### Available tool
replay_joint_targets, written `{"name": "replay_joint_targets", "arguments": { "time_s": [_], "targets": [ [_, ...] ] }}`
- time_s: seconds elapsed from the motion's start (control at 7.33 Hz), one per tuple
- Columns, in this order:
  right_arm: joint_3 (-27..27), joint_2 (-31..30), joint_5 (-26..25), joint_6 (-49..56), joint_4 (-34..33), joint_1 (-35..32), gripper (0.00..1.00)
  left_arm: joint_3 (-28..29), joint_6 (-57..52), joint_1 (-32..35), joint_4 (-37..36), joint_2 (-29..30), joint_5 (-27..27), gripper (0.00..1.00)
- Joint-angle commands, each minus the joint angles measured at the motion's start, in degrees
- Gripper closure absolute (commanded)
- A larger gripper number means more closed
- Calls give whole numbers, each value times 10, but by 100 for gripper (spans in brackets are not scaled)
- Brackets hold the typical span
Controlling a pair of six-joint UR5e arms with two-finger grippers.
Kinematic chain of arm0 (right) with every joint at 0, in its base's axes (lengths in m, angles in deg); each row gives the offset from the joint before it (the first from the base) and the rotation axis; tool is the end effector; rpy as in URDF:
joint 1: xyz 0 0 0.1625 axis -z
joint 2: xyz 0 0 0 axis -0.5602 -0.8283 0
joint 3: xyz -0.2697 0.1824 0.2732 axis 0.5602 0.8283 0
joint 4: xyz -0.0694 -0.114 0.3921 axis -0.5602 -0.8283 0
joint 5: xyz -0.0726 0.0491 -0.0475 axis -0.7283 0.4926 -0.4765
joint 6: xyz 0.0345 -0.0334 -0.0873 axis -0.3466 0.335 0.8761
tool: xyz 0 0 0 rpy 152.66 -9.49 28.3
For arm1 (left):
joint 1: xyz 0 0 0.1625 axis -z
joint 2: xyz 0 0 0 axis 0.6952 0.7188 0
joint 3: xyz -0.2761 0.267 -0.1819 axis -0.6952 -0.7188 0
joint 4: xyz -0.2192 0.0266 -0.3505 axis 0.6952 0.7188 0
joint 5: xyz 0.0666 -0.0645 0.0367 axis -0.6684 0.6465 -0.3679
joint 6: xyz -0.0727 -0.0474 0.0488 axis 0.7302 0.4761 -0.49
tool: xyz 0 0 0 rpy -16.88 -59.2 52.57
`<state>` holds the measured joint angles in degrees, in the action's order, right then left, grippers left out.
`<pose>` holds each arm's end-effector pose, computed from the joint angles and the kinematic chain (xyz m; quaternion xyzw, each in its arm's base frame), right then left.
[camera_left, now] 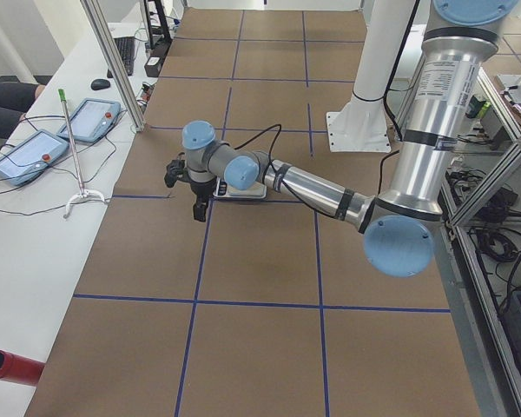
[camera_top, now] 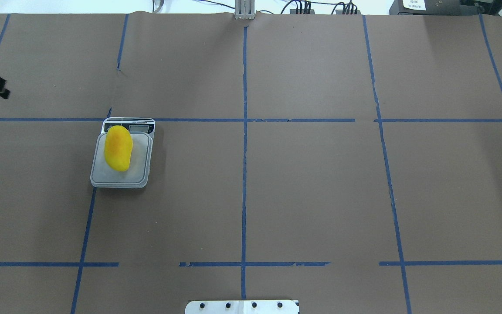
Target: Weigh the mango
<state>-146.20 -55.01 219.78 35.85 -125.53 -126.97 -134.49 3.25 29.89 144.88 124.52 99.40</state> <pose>0.0859 -0.4432 0.6649 -0.0142 -0.3813 -0.0146 0.9242 0.0916 -0.5628 0.5075 0.0708 0.3833 0.0494 0.9196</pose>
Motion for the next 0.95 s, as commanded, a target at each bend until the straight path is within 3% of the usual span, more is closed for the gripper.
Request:
{"name": "replay_joint_targets", "arguments": {
  "time_s": [0.0,0.14,0.41,0.82],
  "targets": [
    [0,0,0,0,0,0,0,79,-189,134,-9,-33,55,0],
    [0,0,0,0,0,0,0,83,-204,154,-14,-39,54,0],
    [0,0,0,0,0,0,0,14,-201,156,-9,-94,41,0],
    [0,-1,0,0,0,0,0,16,-199,155,15,-107,28,0]
  ]
}}
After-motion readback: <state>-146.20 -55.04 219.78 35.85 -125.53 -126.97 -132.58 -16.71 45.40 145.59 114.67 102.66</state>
